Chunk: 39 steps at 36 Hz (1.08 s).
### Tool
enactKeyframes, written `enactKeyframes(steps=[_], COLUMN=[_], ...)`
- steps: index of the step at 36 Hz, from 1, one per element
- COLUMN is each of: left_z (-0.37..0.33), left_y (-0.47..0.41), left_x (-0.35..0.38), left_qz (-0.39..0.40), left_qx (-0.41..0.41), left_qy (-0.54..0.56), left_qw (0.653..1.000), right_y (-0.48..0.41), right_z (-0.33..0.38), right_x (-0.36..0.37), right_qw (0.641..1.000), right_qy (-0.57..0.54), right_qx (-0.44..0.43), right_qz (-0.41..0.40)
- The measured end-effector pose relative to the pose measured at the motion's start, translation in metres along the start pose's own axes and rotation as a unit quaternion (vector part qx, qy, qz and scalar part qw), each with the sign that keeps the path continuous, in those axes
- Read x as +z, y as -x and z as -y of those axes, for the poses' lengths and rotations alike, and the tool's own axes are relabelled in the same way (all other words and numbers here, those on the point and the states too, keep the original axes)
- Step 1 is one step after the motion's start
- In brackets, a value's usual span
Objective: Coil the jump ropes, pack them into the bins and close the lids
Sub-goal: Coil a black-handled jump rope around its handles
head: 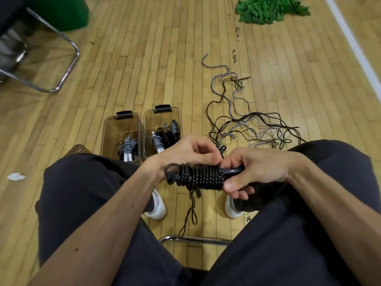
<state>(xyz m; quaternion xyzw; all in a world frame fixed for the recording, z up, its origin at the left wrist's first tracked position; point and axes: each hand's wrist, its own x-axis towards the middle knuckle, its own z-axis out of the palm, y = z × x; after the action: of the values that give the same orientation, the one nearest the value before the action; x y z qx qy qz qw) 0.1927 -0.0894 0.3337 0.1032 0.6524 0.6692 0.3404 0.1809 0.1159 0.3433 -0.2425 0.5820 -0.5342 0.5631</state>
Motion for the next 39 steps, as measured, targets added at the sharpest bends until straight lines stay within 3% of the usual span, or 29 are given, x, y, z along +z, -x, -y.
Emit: enactKeyframes(steps=[8, 16, 21, 24, 29, 35, 39], left_z=[-0.003, 0.008, 0.006, 0.007, 0.013, 0.014, 0.018], left_y=[-0.001, -0.002, -0.002, -0.003, -0.005, -0.004, -0.003], left_x=[0.003, 0.002, 0.005, 0.004, 0.003, 0.002, 0.003], left_qz=[-0.099, -0.192, -0.193, -0.193, -0.13, -0.093, -0.101], left_qx=[0.06, 0.007, -0.001, -0.022, -0.064, -0.131, -0.11], left_qy=[0.08, -0.103, -0.145, -0.115, -0.087, -0.164, -0.258], left_qw=[0.99, 0.976, 0.97, 0.974, 0.986, 0.973, 0.955], right_y=[-0.004, -0.012, -0.017, -0.018, -0.021, -0.024, -0.026], right_z=[-0.003, -0.002, -0.004, -0.004, -0.007, -0.011, -0.014], right_x=[-0.003, -0.006, -0.004, -0.004, -0.007, -0.008, -0.011], right_qw=[0.993, 0.978, 0.975, 0.972, 0.961, 0.947, 0.925], right_qy=[-0.077, -0.135, -0.114, -0.118, -0.127, 0.007, 0.067], right_qx=[-0.066, -0.086, -0.048, -0.037, -0.019, 0.032, 0.063], right_qz=[-0.055, -0.137, -0.185, -0.199, -0.247, -0.319, -0.37])
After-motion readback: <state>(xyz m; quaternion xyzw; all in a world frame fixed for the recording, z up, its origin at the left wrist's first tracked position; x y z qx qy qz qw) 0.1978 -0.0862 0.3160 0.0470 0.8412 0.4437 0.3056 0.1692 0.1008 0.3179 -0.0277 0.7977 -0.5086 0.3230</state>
